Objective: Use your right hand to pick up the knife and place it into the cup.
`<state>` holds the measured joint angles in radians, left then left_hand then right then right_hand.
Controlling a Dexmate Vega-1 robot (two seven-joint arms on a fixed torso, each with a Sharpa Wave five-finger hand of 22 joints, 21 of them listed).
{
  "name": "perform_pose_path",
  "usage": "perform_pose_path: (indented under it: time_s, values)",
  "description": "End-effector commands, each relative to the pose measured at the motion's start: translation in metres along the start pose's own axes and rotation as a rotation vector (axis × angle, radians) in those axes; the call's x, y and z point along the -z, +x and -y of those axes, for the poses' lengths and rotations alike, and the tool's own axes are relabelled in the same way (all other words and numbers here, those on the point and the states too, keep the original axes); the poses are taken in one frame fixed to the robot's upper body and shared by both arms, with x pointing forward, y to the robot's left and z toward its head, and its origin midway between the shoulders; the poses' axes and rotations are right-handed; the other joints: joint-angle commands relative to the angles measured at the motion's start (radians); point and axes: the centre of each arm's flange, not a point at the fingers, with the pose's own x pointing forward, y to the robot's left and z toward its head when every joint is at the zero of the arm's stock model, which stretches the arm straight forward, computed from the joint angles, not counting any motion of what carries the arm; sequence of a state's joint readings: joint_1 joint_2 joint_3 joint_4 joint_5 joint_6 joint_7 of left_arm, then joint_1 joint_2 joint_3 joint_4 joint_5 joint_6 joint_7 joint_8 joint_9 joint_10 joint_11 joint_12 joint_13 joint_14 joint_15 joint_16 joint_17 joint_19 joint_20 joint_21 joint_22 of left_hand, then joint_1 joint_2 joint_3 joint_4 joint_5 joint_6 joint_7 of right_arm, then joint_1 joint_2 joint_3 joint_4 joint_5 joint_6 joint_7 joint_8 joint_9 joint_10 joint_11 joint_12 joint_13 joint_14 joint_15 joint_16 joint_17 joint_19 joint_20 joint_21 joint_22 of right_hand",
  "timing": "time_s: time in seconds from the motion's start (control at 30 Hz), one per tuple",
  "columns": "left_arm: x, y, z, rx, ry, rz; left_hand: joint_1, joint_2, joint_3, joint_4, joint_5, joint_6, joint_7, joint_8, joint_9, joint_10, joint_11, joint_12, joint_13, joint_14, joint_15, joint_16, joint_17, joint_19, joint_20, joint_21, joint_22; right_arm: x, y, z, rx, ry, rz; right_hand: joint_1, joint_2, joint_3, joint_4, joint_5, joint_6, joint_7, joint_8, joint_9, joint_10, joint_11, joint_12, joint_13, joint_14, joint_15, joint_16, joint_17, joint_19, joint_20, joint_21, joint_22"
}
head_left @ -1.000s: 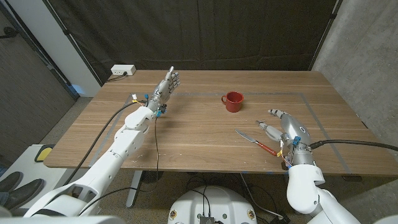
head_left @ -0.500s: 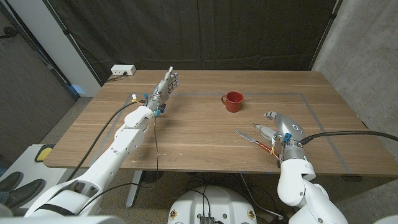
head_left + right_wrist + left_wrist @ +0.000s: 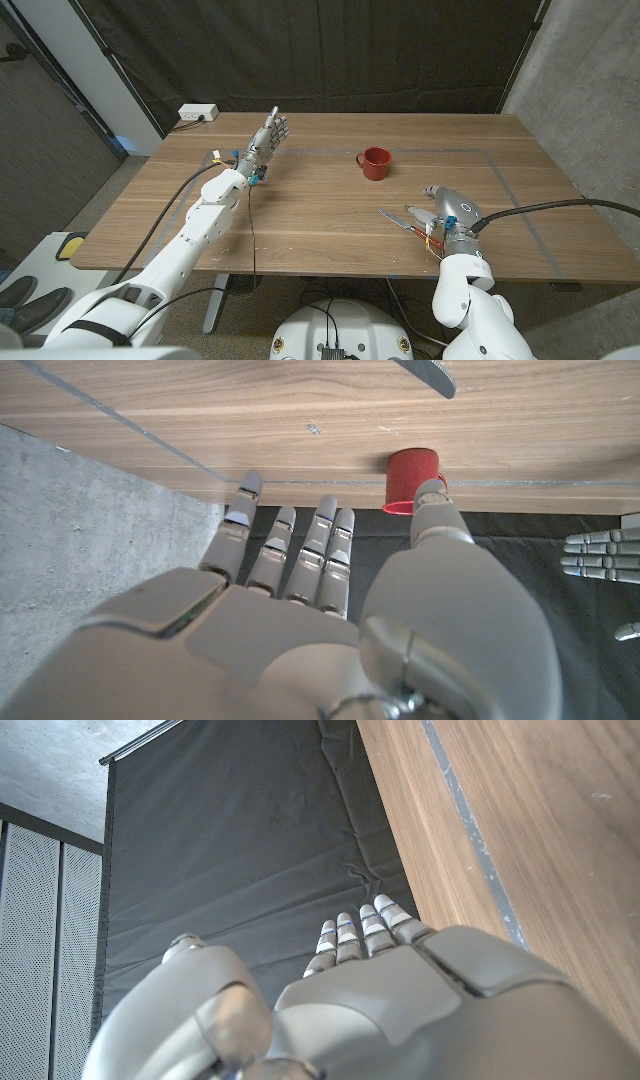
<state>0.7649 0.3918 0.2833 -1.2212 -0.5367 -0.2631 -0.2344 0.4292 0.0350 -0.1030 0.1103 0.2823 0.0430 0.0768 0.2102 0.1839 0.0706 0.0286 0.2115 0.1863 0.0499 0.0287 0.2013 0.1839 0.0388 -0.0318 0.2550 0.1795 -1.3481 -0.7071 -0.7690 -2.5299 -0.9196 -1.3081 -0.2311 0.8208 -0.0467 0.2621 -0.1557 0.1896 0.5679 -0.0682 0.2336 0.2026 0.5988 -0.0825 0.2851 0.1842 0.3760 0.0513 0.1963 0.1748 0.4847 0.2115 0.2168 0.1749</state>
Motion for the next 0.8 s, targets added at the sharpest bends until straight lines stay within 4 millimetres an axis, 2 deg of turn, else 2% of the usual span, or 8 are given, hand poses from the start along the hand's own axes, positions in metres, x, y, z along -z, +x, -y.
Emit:
perform_pose_path:
  time_s: [0.03,0.3,0.4,0.8]
  values:
    - [0.0,-0.001,-0.003,0.003,-0.001,-0.004,0.009,-0.002,-0.005,-0.001,-0.005,-0.001,-0.003,-0.005,0.002,0.002,-0.007,-0.003,0.001,0.004,0.0,-0.005,0.002,-0.008,-0.003,-0.002,0.001,0.001,0.0,-0.012,-0.046,-0.037,-0.035,0.013,0.002,0.005,0.007,-0.003,0.001,-0.009,0.004,0.003,0.004,-0.013,0.0,0.004,0.008,-0.003,-0.002,0.003,0.0,0.005,-0.004,0.001]
    - [0.0,-0.003,-0.004,0.006,0.001,-0.008,0.009,0.0,-0.006,-0.001,-0.006,-0.001,-0.004,-0.006,0.002,0.002,-0.007,-0.003,0.002,0.002,0.0,-0.006,0.002,-0.01,-0.002,-0.005,0.002,0.005,0.004,-0.02,-0.084,-0.059,-0.063,0.024,0.005,0.007,0.005,-0.002,-0.008,-0.02,-0.002,0.004,0.0,-0.02,-0.004,0.004,0.009,-0.009,-0.004,0.003,-0.006,0.005,-0.009,0.002]
    - [0.0,-0.003,-0.004,0.005,0.002,-0.008,0.01,0.0,-0.007,-0.001,-0.006,-0.001,-0.005,-0.006,0.002,0.002,-0.007,-0.003,0.002,0.002,0.0,-0.006,0.002,-0.01,-0.001,-0.005,0.002,0.007,0.006,-0.022,-0.099,-0.069,-0.064,0.03,0.007,0.005,0.007,-0.001,-0.006,-0.029,-0.004,0.005,0.005,-0.034,-0.005,0.005,0.0,-0.043,-0.009,0.003,-0.005,0.005,-0.012,0.003]
    - [-0.002,-0.003,-0.005,0.002,0.007,-0.011,0.01,0.003,-0.008,-0.001,-0.008,-0.002,-0.005,-0.008,0.002,0.003,-0.008,-0.004,0.002,0.003,0.0,-0.007,0.002,-0.011,-0.001,-0.009,0.002,0.007,0.013,-0.035,-0.121,-0.099,-0.081,0.031,0.008,0.001,0.011,-0.001,0.008,-0.036,-0.001,0.006,0.02,-0.041,-0.001,0.006,0.015,-0.053,-0.005,0.004,0.002,0.004,-0.013,0.003]
